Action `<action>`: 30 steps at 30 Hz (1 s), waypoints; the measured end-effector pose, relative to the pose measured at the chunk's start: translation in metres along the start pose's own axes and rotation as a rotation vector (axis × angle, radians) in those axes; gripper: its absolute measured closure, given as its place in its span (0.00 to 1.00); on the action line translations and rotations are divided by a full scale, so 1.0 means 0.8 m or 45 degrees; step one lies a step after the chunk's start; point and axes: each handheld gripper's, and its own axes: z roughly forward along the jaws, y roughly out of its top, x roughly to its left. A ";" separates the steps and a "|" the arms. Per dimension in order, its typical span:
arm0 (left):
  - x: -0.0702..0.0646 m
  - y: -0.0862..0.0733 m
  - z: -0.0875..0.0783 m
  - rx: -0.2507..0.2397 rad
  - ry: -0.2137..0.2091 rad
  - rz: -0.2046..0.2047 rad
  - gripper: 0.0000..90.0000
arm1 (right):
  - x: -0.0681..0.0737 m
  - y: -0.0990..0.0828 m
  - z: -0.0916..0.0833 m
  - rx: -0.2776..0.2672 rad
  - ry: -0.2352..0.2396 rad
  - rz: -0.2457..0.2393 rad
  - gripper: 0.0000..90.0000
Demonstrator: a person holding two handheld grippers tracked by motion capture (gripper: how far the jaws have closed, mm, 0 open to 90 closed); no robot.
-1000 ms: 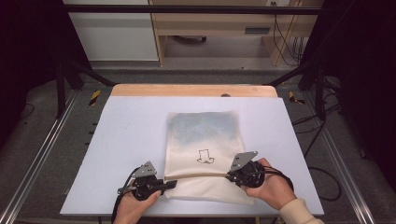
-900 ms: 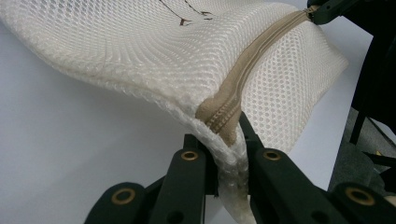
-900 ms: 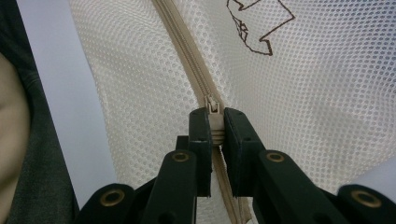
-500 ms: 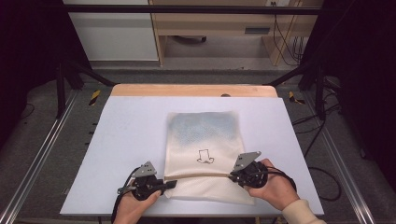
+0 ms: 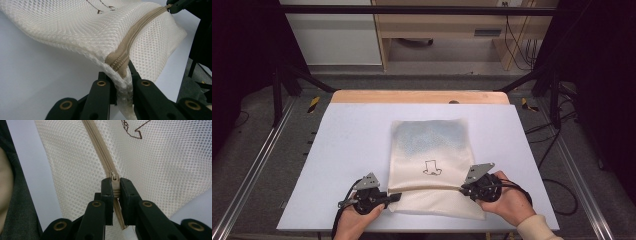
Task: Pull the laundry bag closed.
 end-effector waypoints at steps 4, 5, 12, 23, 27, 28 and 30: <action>0.000 0.000 0.000 0.002 0.002 0.001 0.94 | 0.001 -0.001 0.001 0.000 0.000 -0.001 0.91; 0.000 0.000 0.000 0.001 0.001 0.002 0.94 | 0.001 -0.001 0.000 0.001 0.000 0.001 0.91; 0.000 0.000 0.000 0.004 0.002 0.002 0.94 | 0.001 -0.003 0.001 0.006 0.003 0.007 0.91; 0.000 0.000 0.000 0.009 0.003 0.004 0.94 | -0.001 -0.009 0.000 0.010 -0.003 0.011 0.91; -0.001 0.000 0.000 0.009 0.004 0.006 0.94 | -0.001 -0.012 -0.001 0.004 -0.001 0.020 0.91; -0.001 0.000 0.000 0.009 0.003 0.006 0.94 | -0.001 -0.012 -0.001 0.004 -0.002 0.017 0.91; 0.000 0.000 0.000 0.010 0.004 0.007 0.94 | -0.002 -0.013 -0.001 -0.001 0.001 0.026 0.91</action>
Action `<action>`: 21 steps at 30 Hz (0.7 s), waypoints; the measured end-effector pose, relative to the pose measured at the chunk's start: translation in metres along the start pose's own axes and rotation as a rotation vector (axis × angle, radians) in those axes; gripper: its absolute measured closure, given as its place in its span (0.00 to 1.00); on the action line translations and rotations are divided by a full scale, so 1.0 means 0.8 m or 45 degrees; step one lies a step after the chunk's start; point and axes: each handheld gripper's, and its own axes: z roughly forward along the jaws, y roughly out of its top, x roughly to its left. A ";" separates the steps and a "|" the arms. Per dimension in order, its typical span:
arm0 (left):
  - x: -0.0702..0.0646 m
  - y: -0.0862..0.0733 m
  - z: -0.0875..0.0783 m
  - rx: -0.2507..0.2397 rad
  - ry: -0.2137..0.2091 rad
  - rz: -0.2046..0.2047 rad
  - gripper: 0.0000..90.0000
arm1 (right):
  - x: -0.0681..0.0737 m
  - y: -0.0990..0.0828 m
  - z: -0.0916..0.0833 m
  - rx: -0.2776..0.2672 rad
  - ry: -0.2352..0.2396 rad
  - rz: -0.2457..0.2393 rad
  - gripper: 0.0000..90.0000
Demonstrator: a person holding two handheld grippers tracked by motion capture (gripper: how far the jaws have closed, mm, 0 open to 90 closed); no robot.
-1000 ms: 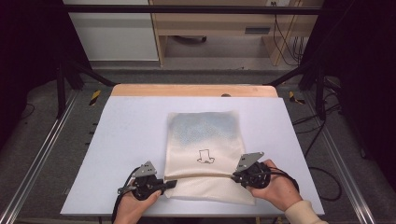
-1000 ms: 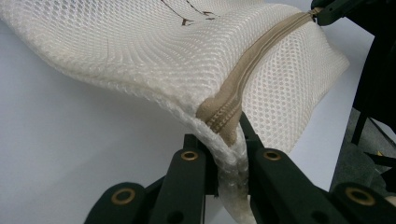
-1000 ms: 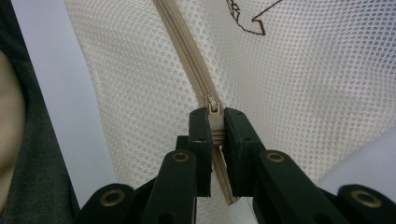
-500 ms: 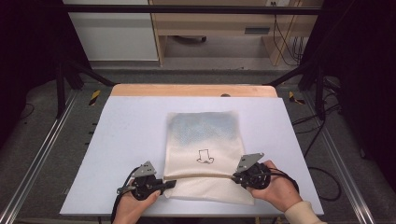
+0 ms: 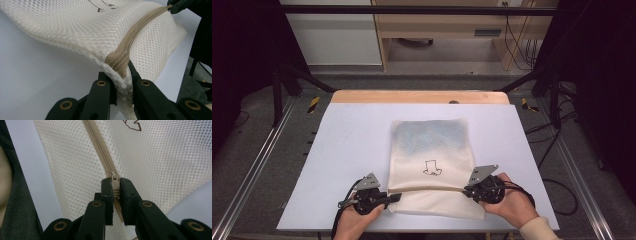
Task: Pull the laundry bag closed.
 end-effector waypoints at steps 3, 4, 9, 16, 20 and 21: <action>0.000 0.000 0.000 0.000 0.000 0.001 0.94 | 0.000 -0.003 0.000 0.005 -0.001 0.006 0.91; 0.000 0.000 0.000 0.001 0.000 0.000 0.94 | 0.000 -0.003 0.000 0.004 -0.003 0.006 0.91; 0.000 0.000 -0.001 0.000 0.002 0.001 0.94 | -0.001 -0.005 0.000 0.003 -0.001 0.004 0.91; 0.000 0.000 0.000 0.001 0.002 0.001 0.94 | -0.002 -0.012 0.000 0.002 -0.004 0.024 0.91; 0.000 0.000 0.000 0.001 0.001 0.001 0.94 | -0.002 -0.014 -0.001 -0.005 -0.002 0.029 0.91; 0.000 0.000 -0.001 0.000 0.001 0.000 0.94 | -0.002 -0.014 -0.001 -0.006 -0.002 0.032 0.91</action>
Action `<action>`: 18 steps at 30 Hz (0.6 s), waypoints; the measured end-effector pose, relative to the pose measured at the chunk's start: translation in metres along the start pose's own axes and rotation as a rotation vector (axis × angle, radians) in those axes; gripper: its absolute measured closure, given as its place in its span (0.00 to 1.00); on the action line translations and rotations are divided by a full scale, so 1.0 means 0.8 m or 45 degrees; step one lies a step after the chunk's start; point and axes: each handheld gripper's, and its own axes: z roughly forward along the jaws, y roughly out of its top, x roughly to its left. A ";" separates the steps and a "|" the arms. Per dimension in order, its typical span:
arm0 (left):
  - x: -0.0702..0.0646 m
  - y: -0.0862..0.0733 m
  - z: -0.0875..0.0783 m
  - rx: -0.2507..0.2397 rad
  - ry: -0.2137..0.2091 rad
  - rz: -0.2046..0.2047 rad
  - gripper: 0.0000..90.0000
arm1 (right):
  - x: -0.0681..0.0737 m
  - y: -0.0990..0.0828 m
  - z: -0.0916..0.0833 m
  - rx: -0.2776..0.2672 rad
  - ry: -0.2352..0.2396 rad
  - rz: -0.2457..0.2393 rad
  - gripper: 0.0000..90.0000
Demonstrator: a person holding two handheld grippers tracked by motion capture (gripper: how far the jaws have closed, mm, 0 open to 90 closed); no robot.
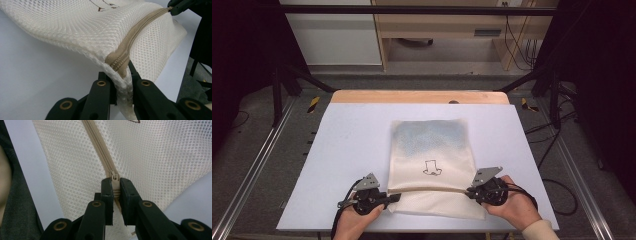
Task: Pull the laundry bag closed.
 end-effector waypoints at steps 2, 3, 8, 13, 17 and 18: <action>0.000 0.000 0.000 0.000 0.000 0.000 0.94 | -0.001 -0.001 0.000 0.004 -0.003 0.002 0.91; 0.000 0.000 0.000 0.000 0.000 0.000 0.94 | -0.001 -0.001 0.000 0.004 -0.003 0.002 0.91; 0.000 0.000 0.000 -0.001 0.001 0.002 0.94 | -0.002 -0.007 -0.002 0.003 -0.005 0.009 0.91; 0.000 0.000 0.000 0.000 0.002 0.001 0.94 | -0.003 -0.010 -0.003 -0.004 -0.003 0.019 0.91; 0.000 0.000 0.000 -0.002 0.002 0.001 0.94 | -0.004 -0.013 -0.003 -0.004 -0.009 0.022 0.91; 0.000 0.000 0.000 -0.002 0.002 0.000 0.94 | -0.004 -0.013 -0.004 0.000 -0.012 0.021 0.91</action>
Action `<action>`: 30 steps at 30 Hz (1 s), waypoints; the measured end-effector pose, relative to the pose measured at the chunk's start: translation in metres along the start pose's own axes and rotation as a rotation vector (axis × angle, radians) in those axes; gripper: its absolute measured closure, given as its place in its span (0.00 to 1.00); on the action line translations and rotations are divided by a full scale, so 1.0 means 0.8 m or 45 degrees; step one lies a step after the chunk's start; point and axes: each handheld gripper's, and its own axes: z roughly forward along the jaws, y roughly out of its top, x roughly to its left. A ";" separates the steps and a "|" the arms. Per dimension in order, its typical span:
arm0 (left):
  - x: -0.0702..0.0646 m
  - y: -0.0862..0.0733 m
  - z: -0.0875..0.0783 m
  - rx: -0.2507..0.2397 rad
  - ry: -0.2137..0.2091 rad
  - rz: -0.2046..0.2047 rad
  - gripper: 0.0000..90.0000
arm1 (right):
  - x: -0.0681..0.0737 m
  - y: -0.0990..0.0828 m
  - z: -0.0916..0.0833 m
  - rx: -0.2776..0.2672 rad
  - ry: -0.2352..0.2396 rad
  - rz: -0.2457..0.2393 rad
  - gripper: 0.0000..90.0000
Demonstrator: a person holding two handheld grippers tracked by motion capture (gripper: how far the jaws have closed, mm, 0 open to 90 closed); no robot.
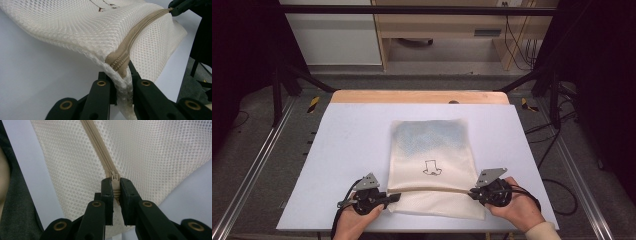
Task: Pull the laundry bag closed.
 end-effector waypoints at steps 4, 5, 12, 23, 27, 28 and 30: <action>0.000 0.000 0.000 -0.001 -0.001 0.000 0.94 | -0.001 -0.002 -0.001 -0.007 0.005 0.009 0.91; 0.000 0.000 0.000 -0.001 0.000 0.001 0.94 | 0.000 -0.002 -0.002 -0.003 0.001 0.013 0.91; 0.000 0.000 0.000 -0.002 0.001 -0.001 0.94 | -0.001 -0.002 -0.002 -0.006 0.007 0.016 0.91; 0.000 0.000 -0.001 -0.004 0.002 -0.001 0.94 | -0.004 -0.010 -0.005 0.008 -0.005 0.023 0.91; 0.000 0.000 -0.001 -0.007 0.002 -0.002 0.94 | -0.005 -0.016 -0.006 0.009 -0.006 0.033 0.91; 0.000 0.000 -0.002 -0.007 0.002 -0.002 0.94 | -0.006 -0.018 -0.006 0.009 -0.007 0.034 0.91; 0.000 0.001 -0.002 -0.010 0.003 -0.004 0.94 | -0.007 -0.021 -0.006 0.010 -0.012 0.041 0.91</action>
